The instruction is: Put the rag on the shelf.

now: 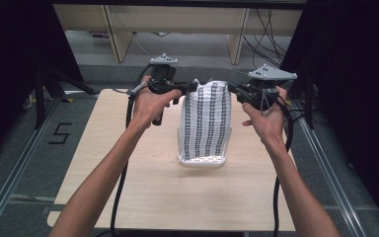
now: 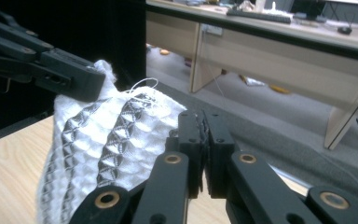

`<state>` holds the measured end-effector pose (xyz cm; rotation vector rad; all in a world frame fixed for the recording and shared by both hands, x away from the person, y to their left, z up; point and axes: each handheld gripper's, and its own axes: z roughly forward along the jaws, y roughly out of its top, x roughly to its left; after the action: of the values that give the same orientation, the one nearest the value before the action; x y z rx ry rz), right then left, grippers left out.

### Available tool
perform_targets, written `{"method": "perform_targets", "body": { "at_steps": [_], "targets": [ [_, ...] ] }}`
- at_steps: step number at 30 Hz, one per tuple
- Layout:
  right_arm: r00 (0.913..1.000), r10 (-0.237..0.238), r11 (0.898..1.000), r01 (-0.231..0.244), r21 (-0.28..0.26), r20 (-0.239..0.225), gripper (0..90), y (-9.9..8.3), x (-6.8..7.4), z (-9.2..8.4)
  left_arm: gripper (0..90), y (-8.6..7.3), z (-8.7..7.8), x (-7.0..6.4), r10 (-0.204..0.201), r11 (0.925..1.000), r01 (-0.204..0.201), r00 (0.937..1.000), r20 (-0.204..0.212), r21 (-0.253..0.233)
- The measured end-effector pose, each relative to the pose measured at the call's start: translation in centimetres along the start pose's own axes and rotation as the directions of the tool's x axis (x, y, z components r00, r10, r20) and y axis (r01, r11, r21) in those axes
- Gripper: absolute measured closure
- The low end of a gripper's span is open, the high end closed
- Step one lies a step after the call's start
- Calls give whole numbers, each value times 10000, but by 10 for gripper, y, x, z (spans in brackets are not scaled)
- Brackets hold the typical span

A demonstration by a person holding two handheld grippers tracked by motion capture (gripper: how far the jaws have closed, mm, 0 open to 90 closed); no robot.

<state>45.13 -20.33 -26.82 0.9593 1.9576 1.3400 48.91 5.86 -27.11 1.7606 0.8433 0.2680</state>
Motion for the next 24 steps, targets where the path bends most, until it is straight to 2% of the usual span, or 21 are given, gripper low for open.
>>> {"method": "perform_targets", "body": {
  "at_steps": [8, 14, 15, 16, 20, 21, 22, 23, 24],
  "targets": [
    [9964, 844, 9951, -840, 521, -59, 879, -12, -15, 36, 839, -6, 22, 24, -682, 9976, 683, 9976, -72, 138],
    [9905, 1374, 9844, -1352, 1123, -114, 877, -21, -23, 54, 836, -16, 37, 39, -1259, 9902, 1271, 9918, -227, 585],
    [9936, 1118, 9875, -1093, 1138, -162, 875, -23, -25, 57, 834, -19, 40, 41, -1372, 9877, 1383, 9903, -207, 725],
    [9902, 1390, 9812, -1358, 1369, -138, 874, -24, -23, 58, 832, -21, 42, 42, -1425, 9864, 1433, 9897, -158, 806],
    [9923, 1230, 9791, -1188, 1652, -158, 871, -31, -25, 65, 827, -33, 50, 46, -1477, 9808, 1505, 9885, -318, 1241],
    [9904, 1375, 9745, -1333, 1804, -112, 870, -33, -24, 67, 825, -35, 51, 47, -1505, 9794, 1533, 9881, -314, 1310],
    [9905, 1374, 9746, -1339, 1794, -71, 868, -35, -24, 69, 820, -37, 53, 47, -1566, 9770, 1600, 9870, -349, 1409],
    [9930, 1180, 9745, -1143, 1933, -78, 866, -37, -25, 71, 815, -40, 54, 48, -1540, 9750, 1586, 9872, -414, 1558],
    [9904, 1379, 9689, -1337, 2084, -58, 863, -39, -23, 73, 809, -42, 56, 49, -1582, 9727, 1634, 9864, -442, 1650]
  ]
}}
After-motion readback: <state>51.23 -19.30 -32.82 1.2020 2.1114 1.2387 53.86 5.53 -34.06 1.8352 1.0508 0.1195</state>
